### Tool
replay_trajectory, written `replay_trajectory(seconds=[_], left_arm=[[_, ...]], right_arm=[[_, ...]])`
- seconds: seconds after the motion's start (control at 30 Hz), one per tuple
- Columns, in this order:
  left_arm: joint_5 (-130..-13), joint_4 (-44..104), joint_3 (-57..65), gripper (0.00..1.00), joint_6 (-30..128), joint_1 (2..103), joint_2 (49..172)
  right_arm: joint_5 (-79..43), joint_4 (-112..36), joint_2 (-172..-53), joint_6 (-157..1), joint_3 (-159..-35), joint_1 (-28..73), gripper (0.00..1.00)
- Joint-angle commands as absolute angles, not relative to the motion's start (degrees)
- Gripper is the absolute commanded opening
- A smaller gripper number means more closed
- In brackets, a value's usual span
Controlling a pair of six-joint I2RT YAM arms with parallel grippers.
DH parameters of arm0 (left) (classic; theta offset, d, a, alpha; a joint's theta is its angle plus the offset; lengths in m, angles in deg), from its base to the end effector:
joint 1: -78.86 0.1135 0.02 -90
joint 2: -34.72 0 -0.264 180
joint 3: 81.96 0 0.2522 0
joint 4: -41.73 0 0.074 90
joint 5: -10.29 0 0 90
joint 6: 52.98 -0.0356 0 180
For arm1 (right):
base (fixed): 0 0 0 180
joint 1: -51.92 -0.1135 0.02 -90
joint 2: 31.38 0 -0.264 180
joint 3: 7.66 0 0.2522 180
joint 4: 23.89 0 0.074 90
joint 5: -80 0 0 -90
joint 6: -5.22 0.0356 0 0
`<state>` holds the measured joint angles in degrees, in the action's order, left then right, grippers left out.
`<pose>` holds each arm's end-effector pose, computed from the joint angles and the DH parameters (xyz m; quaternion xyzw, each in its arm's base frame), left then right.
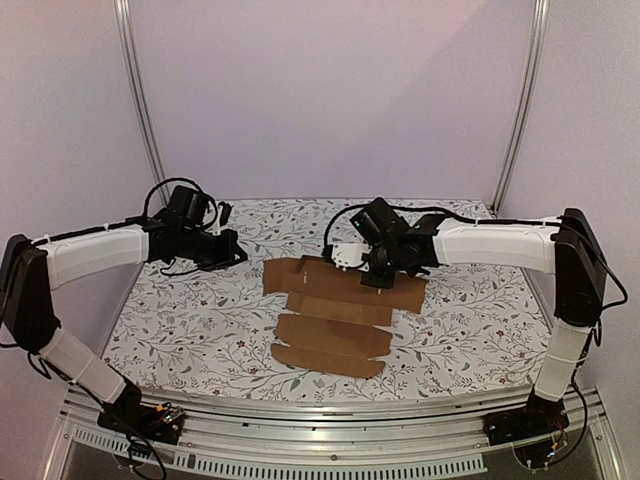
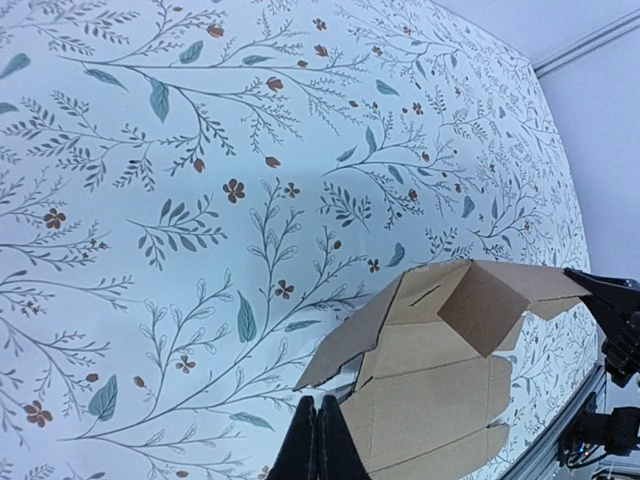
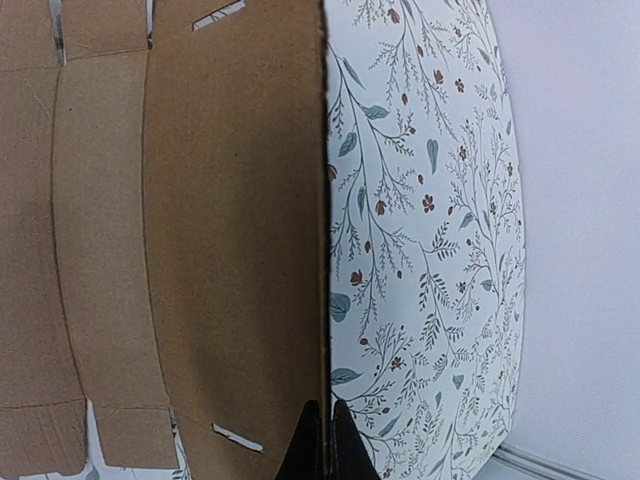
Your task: Fold the paper box
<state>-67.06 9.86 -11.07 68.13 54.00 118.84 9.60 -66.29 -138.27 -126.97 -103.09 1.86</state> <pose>0.2827 -0.1396 0.2414 -0.0081 0.9195 -0.2680 0.2874 0.2706 0.3046 0.2292 -0.6387 0.6873 -0.1405 0.3160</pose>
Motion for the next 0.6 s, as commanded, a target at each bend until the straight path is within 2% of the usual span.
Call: replay_trajectory(seconds=[0.0,0.57], left_arm=[[-62.94,16.0,-12.31,0.0,67.64,55.96,123.31],[-50.02,32.89,-14.76,0.0,66.78,53.61,135.08]], right_arm=[[14.06,-56.2,-135.61,-132.77,-98.3,0.24,0.0],[19.3,-42.78,-136.14,-139.53,-90.98,-1.72,0.0]])
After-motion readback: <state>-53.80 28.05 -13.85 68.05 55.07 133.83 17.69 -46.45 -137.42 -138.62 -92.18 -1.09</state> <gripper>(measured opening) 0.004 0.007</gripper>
